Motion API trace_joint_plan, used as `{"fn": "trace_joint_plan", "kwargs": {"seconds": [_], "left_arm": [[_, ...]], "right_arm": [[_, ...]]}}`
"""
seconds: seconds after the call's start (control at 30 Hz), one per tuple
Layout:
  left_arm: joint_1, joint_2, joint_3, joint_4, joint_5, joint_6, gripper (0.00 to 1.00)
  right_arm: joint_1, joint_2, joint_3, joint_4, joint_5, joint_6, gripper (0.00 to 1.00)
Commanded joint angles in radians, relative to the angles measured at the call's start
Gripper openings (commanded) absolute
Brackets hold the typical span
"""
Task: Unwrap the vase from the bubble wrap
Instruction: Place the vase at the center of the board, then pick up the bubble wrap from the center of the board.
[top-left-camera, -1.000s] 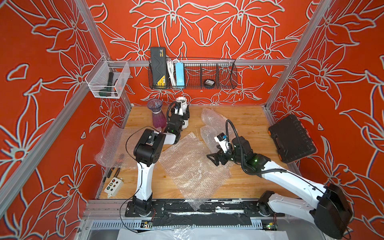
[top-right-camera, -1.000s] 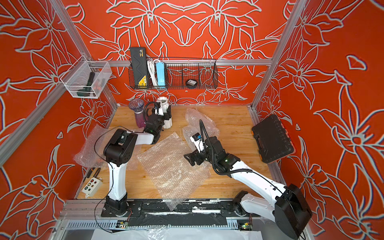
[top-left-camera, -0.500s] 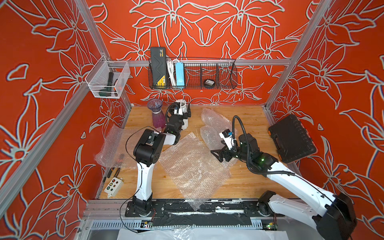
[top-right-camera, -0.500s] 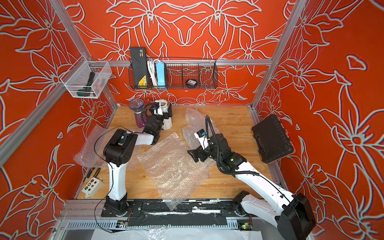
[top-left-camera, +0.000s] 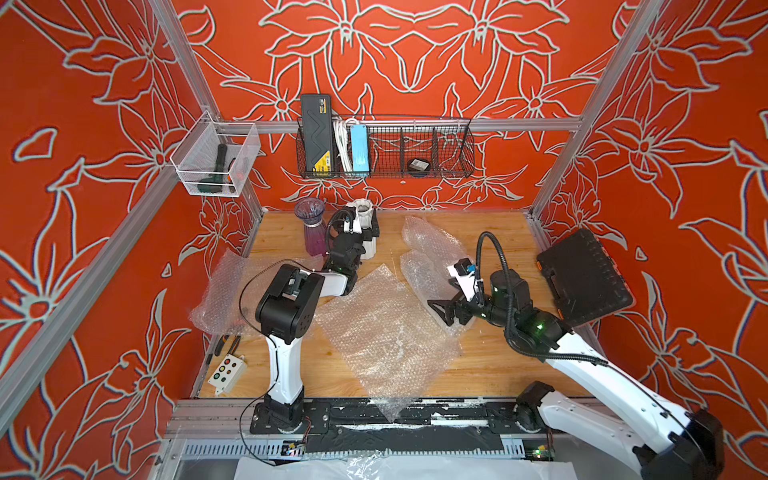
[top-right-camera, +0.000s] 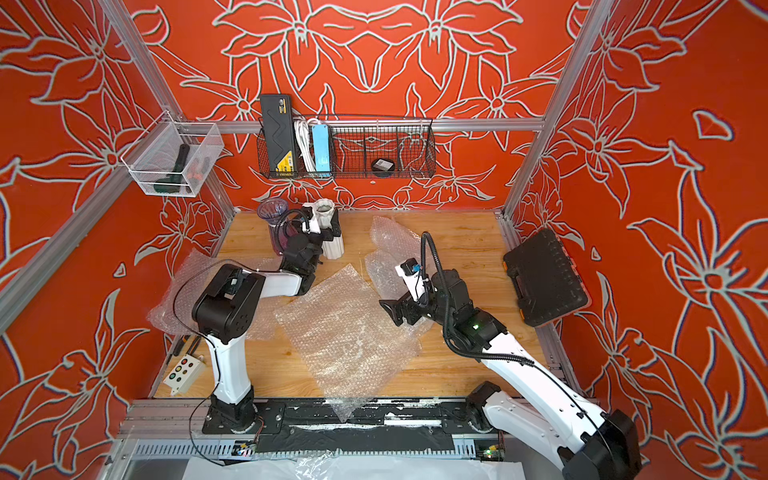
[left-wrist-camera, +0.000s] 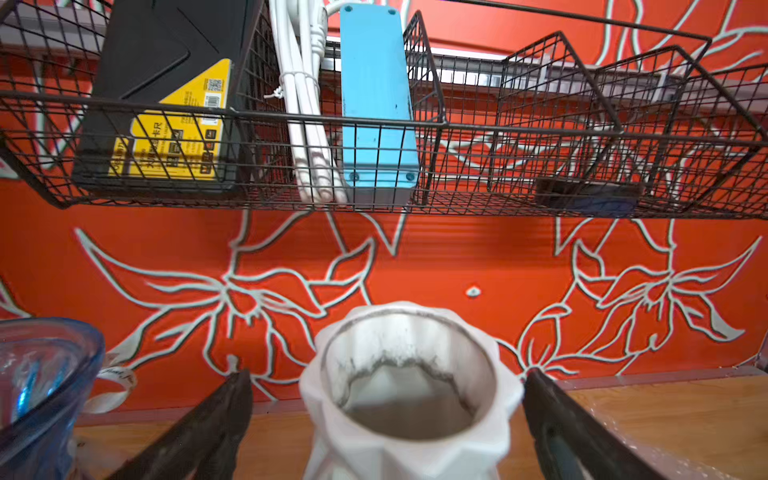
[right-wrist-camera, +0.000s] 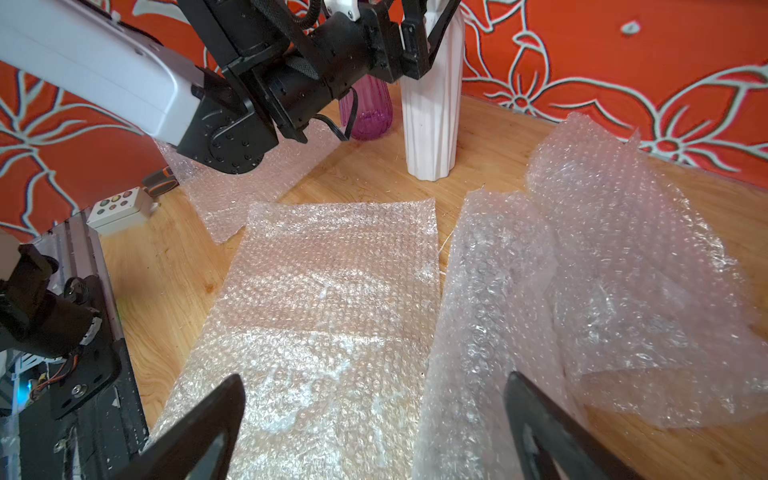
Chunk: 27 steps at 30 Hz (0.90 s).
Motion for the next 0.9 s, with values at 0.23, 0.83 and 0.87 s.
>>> {"fn": "trace_joint_plan", "kwargs": {"seconds": [0.23,0.83,0.87], "left_arm": [[-0.050,-0.152,-0.120,-0.002,-0.084,0.015,1.00],[-0.174,-0.773,-0.458,-0.554,-0.251,-0.254,0.98],[-0.173,-0.805,-0.445,-0.659,-0.250,-0.304,0.98]], "right_arm": [[-0.006,-0.026,0.027,-0.023,-0.018,0.000,0.97],[-0.007,-0.006,0.031,-0.076,-0.042,0.156,0.98],[-0.008,-0.005,0.030,-0.091,-0.034,0.151,0.98]]}}
